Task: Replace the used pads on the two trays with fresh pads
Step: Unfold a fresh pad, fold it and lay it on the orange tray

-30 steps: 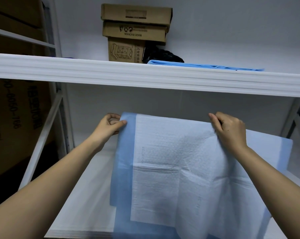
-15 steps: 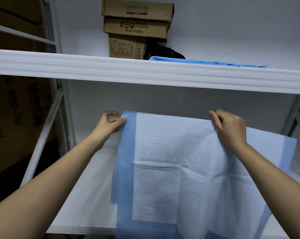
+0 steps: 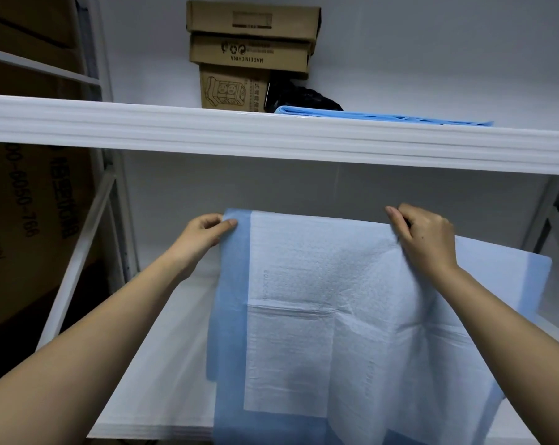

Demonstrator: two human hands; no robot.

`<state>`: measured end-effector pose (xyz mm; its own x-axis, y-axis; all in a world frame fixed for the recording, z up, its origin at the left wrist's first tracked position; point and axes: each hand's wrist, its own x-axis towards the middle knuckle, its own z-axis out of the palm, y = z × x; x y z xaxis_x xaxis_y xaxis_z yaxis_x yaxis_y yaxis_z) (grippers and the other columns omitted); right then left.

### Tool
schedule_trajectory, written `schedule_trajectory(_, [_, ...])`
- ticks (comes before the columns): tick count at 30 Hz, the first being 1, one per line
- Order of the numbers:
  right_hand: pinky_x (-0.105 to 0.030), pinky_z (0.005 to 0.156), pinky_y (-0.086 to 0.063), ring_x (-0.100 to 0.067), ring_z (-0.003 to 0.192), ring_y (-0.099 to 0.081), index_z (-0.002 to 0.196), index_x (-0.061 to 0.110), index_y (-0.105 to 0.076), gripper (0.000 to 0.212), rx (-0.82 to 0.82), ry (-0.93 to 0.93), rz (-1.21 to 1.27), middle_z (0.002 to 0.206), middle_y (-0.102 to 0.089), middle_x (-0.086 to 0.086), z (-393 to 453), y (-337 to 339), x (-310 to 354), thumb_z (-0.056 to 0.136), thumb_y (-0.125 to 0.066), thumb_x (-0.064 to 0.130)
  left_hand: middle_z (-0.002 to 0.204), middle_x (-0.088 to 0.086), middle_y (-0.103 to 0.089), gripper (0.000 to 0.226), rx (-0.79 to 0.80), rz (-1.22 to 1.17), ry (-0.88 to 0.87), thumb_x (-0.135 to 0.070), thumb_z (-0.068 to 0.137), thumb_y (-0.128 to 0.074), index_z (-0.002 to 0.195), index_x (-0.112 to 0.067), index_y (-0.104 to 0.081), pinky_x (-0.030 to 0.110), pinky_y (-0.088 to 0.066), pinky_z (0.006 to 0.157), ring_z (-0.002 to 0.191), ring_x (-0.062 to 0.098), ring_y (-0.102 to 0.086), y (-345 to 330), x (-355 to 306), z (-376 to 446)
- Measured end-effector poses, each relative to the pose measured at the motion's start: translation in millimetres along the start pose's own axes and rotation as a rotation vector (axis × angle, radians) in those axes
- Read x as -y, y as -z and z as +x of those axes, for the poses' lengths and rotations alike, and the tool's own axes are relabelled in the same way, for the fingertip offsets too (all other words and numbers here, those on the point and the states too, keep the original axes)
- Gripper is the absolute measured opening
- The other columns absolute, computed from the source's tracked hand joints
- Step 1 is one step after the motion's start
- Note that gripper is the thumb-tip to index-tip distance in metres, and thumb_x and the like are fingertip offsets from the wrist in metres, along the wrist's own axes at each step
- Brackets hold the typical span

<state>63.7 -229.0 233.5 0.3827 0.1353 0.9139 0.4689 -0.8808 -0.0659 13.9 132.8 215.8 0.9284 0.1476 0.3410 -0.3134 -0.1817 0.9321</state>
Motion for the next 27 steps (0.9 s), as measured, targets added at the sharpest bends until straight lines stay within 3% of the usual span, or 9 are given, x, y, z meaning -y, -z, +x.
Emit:
schedule_trajectory(3, [-0.028,0.047,-0.028,-0.025,0.046,-0.038,0.062,0.018,-0.032,0.041,0.018,0.016,0.043,0.051,-0.036,0.001,0,3,0,0.094,-0.032,0.044,0.078,-0.01,-0.068,0.013,-0.081,-0.05,-0.068,-0.019,0.092,-0.059,0.082,-0.015,-0.066,0.026,-0.045,0.081,0.078,0.004,-0.06,0,-12,7])
schedule_trajectory(6, [-0.027,0.048,-0.03,-0.028,0.047,-0.042,0.065,0.015,-0.04,0.041,0.043,0.08,0.071,0.052,-0.038,0.001,2,7,-1,0.091,-0.032,0.045,0.092,-0.007,-0.071,0.01,-0.121,-0.094,-0.131,-0.018,0.092,-0.06,0.091,-0.019,-0.07,0.022,-0.048,0.084,0.088,0.004,-0.064,2,-27,12])
schedule_trajectory(8, [-0.026,0.05,-0.033,-0.028,0.049,-0.05,0.07,0.01,-0.051,0.044,0.053,0.14,0.077,0.054,-0.047,0.0,4,10,-2,0.089,-0.035,0.046,0.09,-0.006,-0.069,0.01,-0.164,-0.071,-0.176,-0.017,0.091,-0.06,0.089,-0.021,-0.069,0.013,-0.047,0.072,0.082,-0.001,-0.062,1,-36,14])
schedule_trajectory(10, [-0.025,0.052,-0.036,-0.025,0.052,-0.057,0.077,0.011,-0.059,0.041,0.048,0.191,0.067,0.061,-0.059,0.0,5,12,0,0.088,-0.041,0.046,0.08,-0.003,-0.065,0.008,-0.238,-0.077,-0.197,-0.018,0.088,-0.064,0.08,-0.019,-0.066,0.017,-0.043,0.065,0.075,0.005,-0.059,-1,-41,14])
schedule_trajectory(12, [-0.025,0.049,-0.037,-0.024,0.051,-0.057,0.074,0.012,-0.059,0.038,0.021,0.215,0.05,0.06,-0.059,0.0,5,13,3,0.088,-0.044,0.045,0.078,0.0,-0.063,0.009,-0.313,-0.11,-0.189,-0.022,0.082,-0.07,0.077,-0.018,-0.063,0.024,-0.043,0.069,0.076,0.011,-0.057,-2,-41,15])
schedule_trajectory(16, [-0.026,0.046,-0.037,-0.021,0.049,-0.052,0.07,0.015,-0.055,0.035,0.004,0.204,0.057,0.056,-0.05,0.005,6,11,8,0.091,-0.045,0.041,0.096,-0.002,-0.062,0.041,-0.305,-0.252,-0.11,-0.025,0.077,-0.076,0.112,-0.02,-0.054,0.018,-0.05,0.072,0.084,0.008,-0.062,-2,-35,16])
schedule_trajectory(18, [-0.026,0.047,-0.037,-0.021,0.05,-0.051,0.071,0.018,-0.051,0.032,0.013,0.218,0.07,0.058,-0.044,0.01,7,11,12,0.092,-0.044,0.04,0.103,-0.008,-0.062,0.042,-0.235,-0.128,-0.107,-0.023,0.08,-0.074,0.117,-0.024,-0.056,0.02,-0.051,0.077,0.093,0.007,-0.062,1,-32,15])
schedule_trajectory(21, [-0.027,0.047,-0.037,-0.024,0.052,-0.053,0.071,0.017,-0.049,0.033,0.031,0.243,0.063,0.061,-0.05,0.005,9,10,16,0.093,-0.041,0.04,0.084,-0.016,-0.071,0.008,-0.244,-0.004,-0.177,-0.017,0.086,-0.067,0.089,-0.024,-0.068,0.015,-0.051,0.073,0.088,0.006,-0.064,5,-35,14])
schedule_trajectory(27, [-0.027,0.046,-0.039,-0.025,0.048,-0.054,0.071,0.012,-0.057,0.039,0.029,0.217,0.101,0.055,-0.055,0.0,13,11,24,0.091,-0.043,0.043,0.091,0.003,-0.067,0.009,-0.387,0.227,-0.349,-0.013,0.09,-0.059,0.094,-0.012,-0.067,0.021,-0.046,0.076,0.082,0.005,-0.061,11,-43,16])
